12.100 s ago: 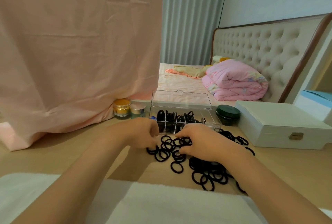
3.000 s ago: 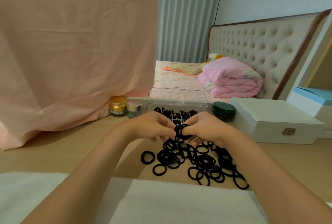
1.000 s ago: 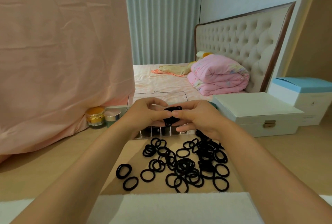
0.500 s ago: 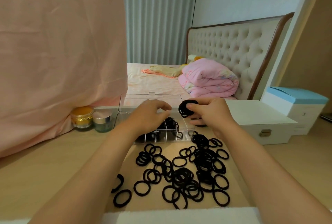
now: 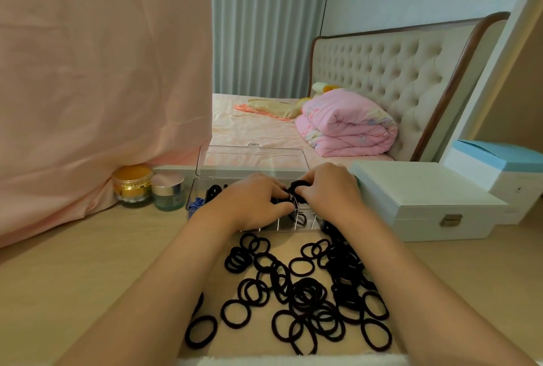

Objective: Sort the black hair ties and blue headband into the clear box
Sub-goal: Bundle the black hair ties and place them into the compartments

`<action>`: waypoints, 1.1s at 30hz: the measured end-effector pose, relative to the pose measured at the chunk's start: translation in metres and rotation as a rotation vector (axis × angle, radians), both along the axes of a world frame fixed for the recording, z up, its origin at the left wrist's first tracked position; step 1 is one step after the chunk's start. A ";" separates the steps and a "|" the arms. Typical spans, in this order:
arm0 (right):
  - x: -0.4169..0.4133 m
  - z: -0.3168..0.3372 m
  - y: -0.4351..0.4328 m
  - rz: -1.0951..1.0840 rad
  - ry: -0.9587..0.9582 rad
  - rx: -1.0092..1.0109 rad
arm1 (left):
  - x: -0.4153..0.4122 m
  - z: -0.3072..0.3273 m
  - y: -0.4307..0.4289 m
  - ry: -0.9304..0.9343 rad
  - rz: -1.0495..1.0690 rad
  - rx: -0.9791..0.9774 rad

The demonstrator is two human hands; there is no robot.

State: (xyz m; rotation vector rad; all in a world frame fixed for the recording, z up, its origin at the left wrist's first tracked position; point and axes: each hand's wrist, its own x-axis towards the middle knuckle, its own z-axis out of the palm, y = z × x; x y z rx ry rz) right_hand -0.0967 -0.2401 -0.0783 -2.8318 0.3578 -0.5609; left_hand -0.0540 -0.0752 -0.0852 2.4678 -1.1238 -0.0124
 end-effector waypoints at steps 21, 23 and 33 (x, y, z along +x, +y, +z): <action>-0.026 0.010 -0.016 0.290 0.320 -0.082 | -0.004 -0.005 -0.002 -0.074 0.041 -0.048; -0.026 0.005 -0.013 0.318 0.339 -0.073 | -0.005 -0.004 -0.001 -0.090 0.022 -0.043; -0.038 0.014 -0.018 0.362 0.125 0.053 | -0.007 -0.002 -0.005 -0.065 0.013 0.021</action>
